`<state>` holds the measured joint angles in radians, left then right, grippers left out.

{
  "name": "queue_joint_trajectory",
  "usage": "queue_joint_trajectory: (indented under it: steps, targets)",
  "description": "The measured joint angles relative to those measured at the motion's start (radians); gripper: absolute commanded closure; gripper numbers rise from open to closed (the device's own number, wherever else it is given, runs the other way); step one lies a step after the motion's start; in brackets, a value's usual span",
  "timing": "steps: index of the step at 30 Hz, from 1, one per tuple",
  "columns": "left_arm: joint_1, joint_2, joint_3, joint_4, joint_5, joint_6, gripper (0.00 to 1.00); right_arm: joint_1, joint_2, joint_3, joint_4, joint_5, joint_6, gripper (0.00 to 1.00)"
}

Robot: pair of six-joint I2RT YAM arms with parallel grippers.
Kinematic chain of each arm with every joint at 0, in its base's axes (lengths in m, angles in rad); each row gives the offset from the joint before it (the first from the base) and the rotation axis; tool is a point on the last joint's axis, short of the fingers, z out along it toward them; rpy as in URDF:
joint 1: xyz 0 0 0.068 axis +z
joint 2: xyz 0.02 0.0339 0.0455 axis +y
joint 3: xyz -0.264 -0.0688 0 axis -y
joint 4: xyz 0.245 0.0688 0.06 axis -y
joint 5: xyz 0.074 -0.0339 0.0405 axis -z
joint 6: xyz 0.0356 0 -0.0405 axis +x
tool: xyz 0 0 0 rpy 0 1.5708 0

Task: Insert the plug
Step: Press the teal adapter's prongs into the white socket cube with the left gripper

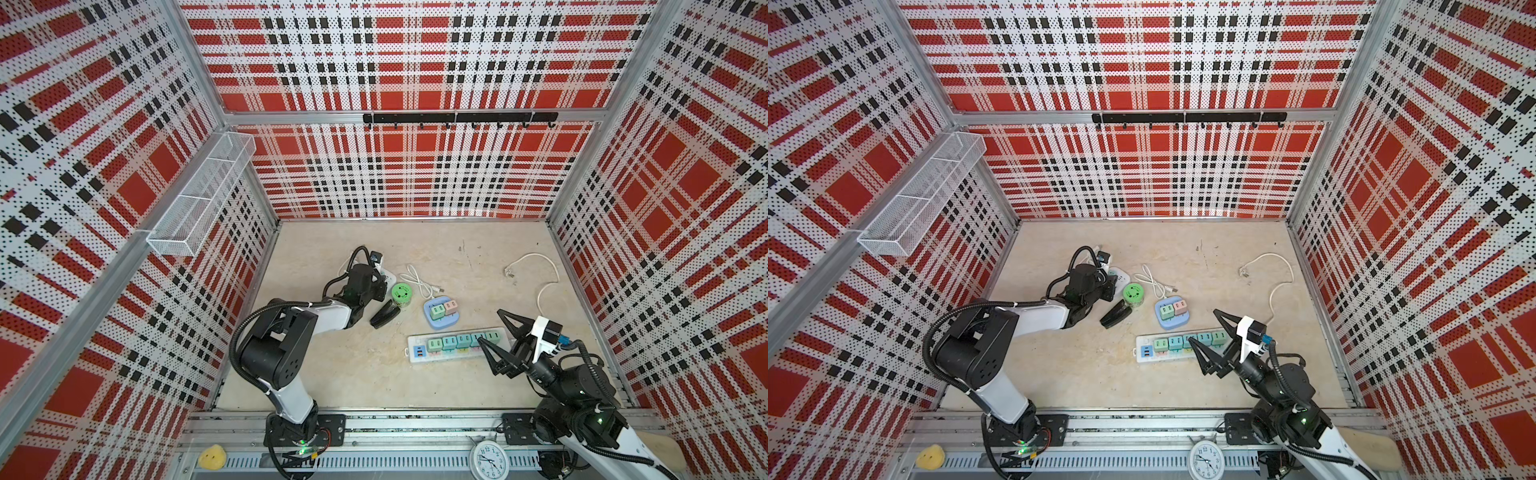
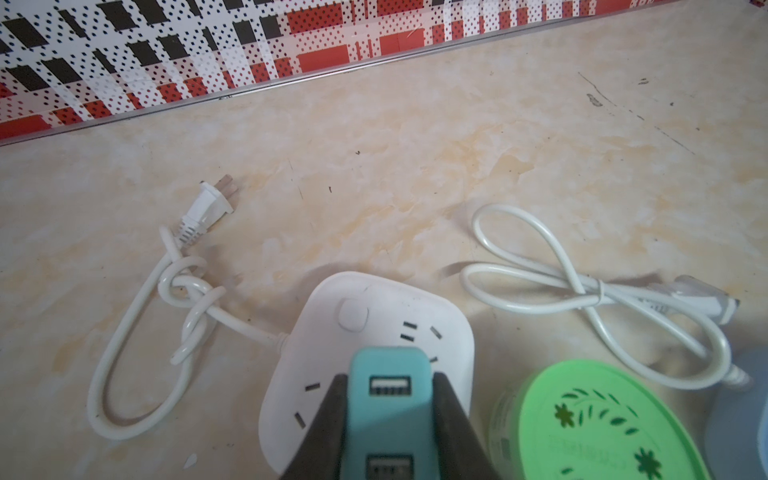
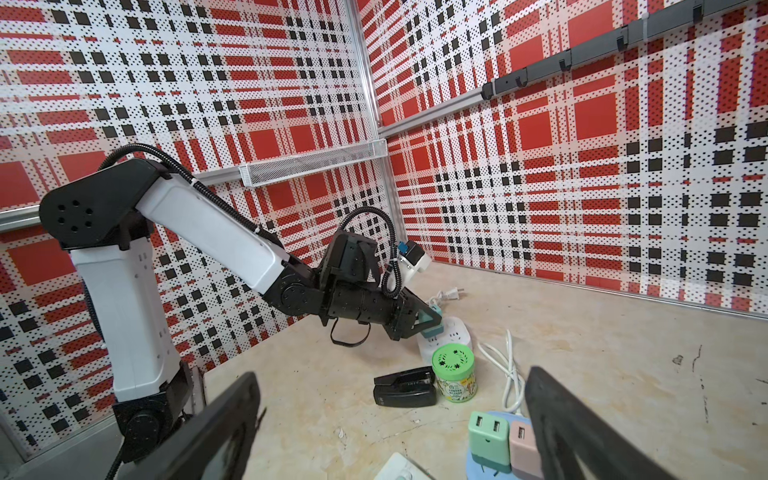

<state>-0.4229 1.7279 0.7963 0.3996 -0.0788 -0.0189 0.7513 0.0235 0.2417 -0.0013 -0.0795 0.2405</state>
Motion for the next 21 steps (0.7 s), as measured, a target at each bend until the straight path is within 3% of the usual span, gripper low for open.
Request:
queue_joint_trajectory:
  steps: [21]
  targets:
    - [-0.006, 0.033, 0.058, -0.048, -0.004, -0.002, 1.0, 0.0, 0.0, 0.05, -0.085, -0.006, 0.016, 0.0]
